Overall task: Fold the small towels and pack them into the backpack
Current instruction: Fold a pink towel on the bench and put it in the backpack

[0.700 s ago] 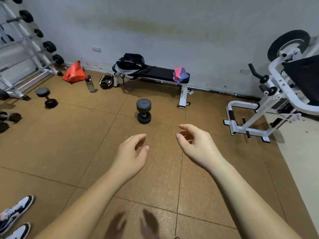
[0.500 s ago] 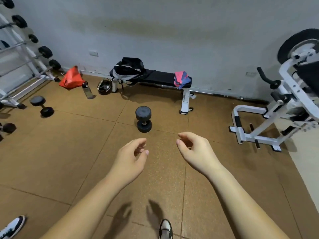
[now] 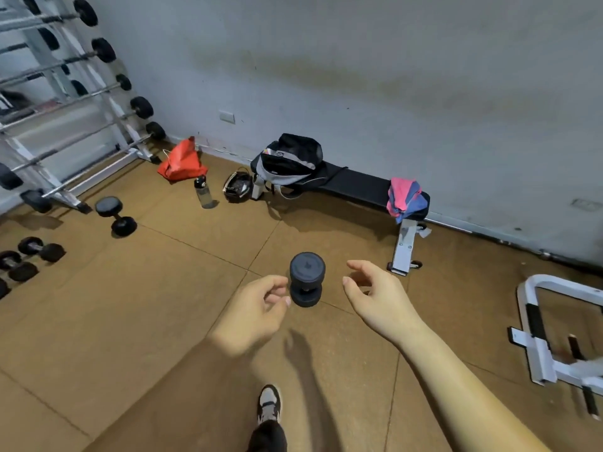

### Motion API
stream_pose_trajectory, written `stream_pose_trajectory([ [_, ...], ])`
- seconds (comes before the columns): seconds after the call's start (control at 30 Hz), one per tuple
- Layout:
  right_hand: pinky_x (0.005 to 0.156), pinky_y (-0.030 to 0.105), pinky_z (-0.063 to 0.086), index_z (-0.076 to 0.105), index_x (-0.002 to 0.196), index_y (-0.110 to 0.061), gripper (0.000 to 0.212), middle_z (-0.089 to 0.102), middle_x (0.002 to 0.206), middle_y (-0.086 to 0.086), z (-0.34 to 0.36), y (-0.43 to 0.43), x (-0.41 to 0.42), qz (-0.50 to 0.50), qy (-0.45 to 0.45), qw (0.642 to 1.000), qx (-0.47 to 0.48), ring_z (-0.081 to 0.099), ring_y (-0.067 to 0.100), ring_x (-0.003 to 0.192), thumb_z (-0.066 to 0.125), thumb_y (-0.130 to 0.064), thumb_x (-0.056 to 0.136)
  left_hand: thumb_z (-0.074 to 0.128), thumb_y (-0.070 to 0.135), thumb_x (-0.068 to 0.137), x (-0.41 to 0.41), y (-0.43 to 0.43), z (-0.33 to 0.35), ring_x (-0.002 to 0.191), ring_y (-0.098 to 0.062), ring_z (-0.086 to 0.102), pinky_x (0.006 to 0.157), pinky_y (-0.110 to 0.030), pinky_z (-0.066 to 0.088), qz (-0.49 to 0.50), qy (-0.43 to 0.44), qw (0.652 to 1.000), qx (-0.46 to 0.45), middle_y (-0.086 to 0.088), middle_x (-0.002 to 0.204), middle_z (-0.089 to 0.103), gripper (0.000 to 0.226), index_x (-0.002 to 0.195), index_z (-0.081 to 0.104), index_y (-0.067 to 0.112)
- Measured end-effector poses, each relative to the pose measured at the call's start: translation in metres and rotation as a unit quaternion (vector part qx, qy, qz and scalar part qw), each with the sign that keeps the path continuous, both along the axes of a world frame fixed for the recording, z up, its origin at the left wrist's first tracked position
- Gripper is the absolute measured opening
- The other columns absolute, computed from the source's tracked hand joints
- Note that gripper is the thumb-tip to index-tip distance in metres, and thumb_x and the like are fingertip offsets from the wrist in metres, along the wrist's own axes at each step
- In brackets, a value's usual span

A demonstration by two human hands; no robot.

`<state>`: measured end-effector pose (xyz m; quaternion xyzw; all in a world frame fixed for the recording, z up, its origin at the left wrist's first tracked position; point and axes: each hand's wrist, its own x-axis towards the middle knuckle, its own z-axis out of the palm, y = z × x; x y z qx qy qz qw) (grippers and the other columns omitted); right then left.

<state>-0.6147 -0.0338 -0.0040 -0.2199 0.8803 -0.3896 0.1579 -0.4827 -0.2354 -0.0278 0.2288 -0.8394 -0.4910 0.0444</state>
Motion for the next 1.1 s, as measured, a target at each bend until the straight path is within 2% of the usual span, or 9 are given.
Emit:
stream_pose_trajectory([
  [0.3,0.101,0.028,0.053,0.068,0.133,-0.018,0.036,0.072,0.122,-0.009,-0.013,-0.076,-0.222,-0.076,-0.001,0.997,0.014,0.065,0.005,0.113,0.063,-0.032,0.1,0.06,0.018,0.102,-0.262,-0.097,-0.012,0.115,-0.009,0.066,0.098,-0.022,0.05,-0.062,-0.026,0.998,-0.02,0.01,0.124,0.067,0.039,0.141,0.061,0.019],
  [0.4,0.099,0.024,0.052,0.07,0.128,-0.018,0.031,0.072,0.116,-0.01,-0.021,-0.083,-0.294,-0.119,-0.025,0.993,-0.007,0.066,0.004,0.109,0.064,-0.03,0.1,0.064,0.018,0.101,-0.346,-0.109,-0.013,0.104,0.002,0.063,0.094,-0.019,0.052,-0.113,-0.03,0.993,-0.012,0.015,0.114,0.067,0.032,0.133,0.064,0.023],
  [0.47,0.09,0.008,0.047,0.071,0.125,-0.016,0.029,0.072,0.111,-0.01,-0.033,-0.086,-0.348,-0.139,-0.04,0.989,-0.007,0.066,0.003,0.103,0.065,-0.029,0.099,0.064,0.017,0.101,-0.407,-0.116,-0.021,0.1,0.005,0.063,0.096,-0.023,0.054,-0.143,-0.037,0.989,-0.018,0.016,0.11,0.067,0.025,0.125,0.066,0.024],
  [0.57,0.076,-0.001,0.04,0.072,0.121,-0.017,0.025,0.071,0.104,-0.012,-0.059,-0.093,-0.433,-0.151,-0.058,0.987,-0.016,0.063,-0.004,0.095,0.064,-0.027,0.1,0.063,0.014,0.1,-0.497,-0.125,-0.038,0.099,0.007,0.062,0.085,-0.011,0.05,-0.182,-0.042,0.981,-0.055,0.017,0.1,0.069,0.014,0.108,0.069,0.023],
  [0.67,0.078,0.003,0.043,0.071,0.119,-0.021,0.022,0.07,0.102,-0.016,-0.082,-0.101,-0.519,-0.136,-0.083,0.987,-0.023,0.063,-0.004,0.097,0.063,-0.028,0.1,0.061,0.014,0.101,-0.581,-0.131,-0.052,0.093,0.004,0.063,0.076,-0.011,0.048,-0.191,-0.057,0.977,-0.076,0.015,0.092,0.066,0.015,0.102,0.067,0.028],
  [0.77,0.086,0.017,0.047,0.072,0.116,-0.022,0.019,0.071,0.1,-0.014,-0.089,-0.11,-0.597,-0.13,-0.096,0.987,-0.02,0.066,0.003,0.097,0.063,-0.024,0.1,0.061,0.016,0.101,-0.656,-0.137,-0.052,0.102,0.0,0.065,0.087,-0.013,0.052,-0.192,-0.064,0.976,-0.074,0.006,0.108,0.072,0.022,0.121,0.07,0.019],
  [0.87,0.09,0.024,0.052,0.073,0.117,-0.018,0.02,0.073,0.1,-0.008,-0.079,-0.12,-0.662,-0.135,-0.116,0.984,-0.014,0.068,0.011,0.098,0.063,-0.023,0.1,0.062,0.022,0.102,-0.724,-0.144,-0.039,0.112,0.003,0.063,0.102,-0.022,0.051,-0.181,-0.063,0.98,-0.054,0.014,0.121,0.068,0.036,0.138,0.064,0.022],
  [1.0,0.083,0.011,0.048,0.071,0.121,-0.017,0.022,0.073,0.102,-0.008,-0.075,-0.134,-0.738,-0.152,-0.128,0.98,-0.017,0.068,0.01,0.099,0.063,-0.023,0.101,0.064,0.028,0.101,-0.814,-0.158,-0.042,0.113,0.005,0.062,0.103,-0.023,0.051,-0.2,-0.067,0.977,-0.038,0.02,0.117,0.066,0.041,0.141,0.062,0.022],
  [1.1,0.085,0.026,0.053,0.073,0.108,-0.017,0.016,0.074,0.097,-0.005,-0.092,-0.142,-0.791,-0.179,-0.131,0.975,0.001,0.068,0.015,0.092,0.06,-0.023,0.101,0.065,0.028,0.101,-0.879,-0.17,-0.063,0.108,0.004,0.063,0.099,-0.019,0.05,-0.234,-0.071,0.968,-0.061,0.018,0.114,0.066,0.04,0.14,0.063,0.021],
])
